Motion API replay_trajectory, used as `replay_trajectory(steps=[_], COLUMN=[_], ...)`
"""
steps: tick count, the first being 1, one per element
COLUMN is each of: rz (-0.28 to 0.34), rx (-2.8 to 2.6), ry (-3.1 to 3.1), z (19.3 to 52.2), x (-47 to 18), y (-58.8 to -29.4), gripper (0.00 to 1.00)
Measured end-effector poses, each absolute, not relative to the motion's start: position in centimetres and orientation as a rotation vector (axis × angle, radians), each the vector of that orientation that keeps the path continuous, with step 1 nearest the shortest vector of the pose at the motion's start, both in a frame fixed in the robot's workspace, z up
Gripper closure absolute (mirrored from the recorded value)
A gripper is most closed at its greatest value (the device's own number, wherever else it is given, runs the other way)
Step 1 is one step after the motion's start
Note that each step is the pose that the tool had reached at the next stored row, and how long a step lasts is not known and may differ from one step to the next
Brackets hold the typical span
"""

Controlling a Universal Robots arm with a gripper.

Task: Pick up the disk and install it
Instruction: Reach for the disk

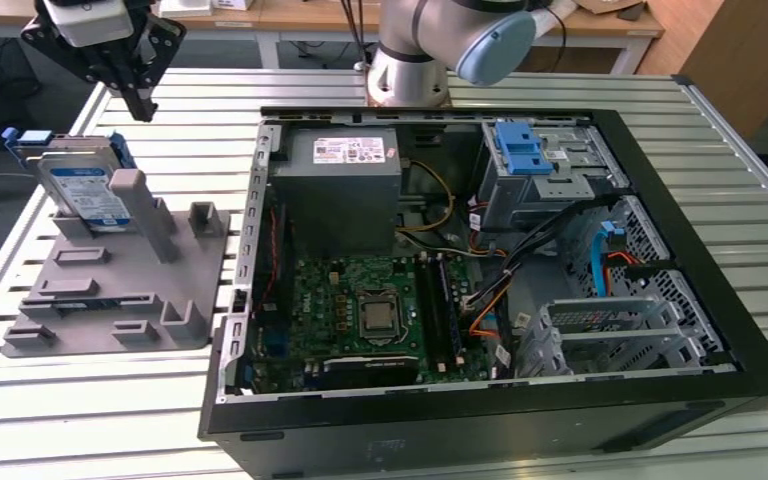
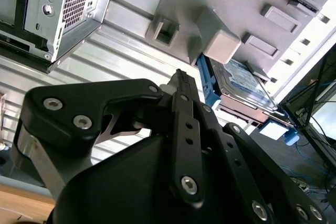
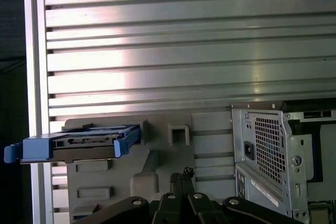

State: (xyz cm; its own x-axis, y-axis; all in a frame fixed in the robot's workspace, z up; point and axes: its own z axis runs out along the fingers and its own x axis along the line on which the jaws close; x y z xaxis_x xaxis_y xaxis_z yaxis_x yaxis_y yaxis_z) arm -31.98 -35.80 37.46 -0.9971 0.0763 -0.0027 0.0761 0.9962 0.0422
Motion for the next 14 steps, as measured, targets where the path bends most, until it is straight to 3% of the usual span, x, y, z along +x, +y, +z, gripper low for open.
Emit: replay_trajectory(steps=[14], rz=[0.066], rx=[0.120], ry=[3.137], z=[37.3], x=[-34.3], y=[-35.8], gripper=[0.89])
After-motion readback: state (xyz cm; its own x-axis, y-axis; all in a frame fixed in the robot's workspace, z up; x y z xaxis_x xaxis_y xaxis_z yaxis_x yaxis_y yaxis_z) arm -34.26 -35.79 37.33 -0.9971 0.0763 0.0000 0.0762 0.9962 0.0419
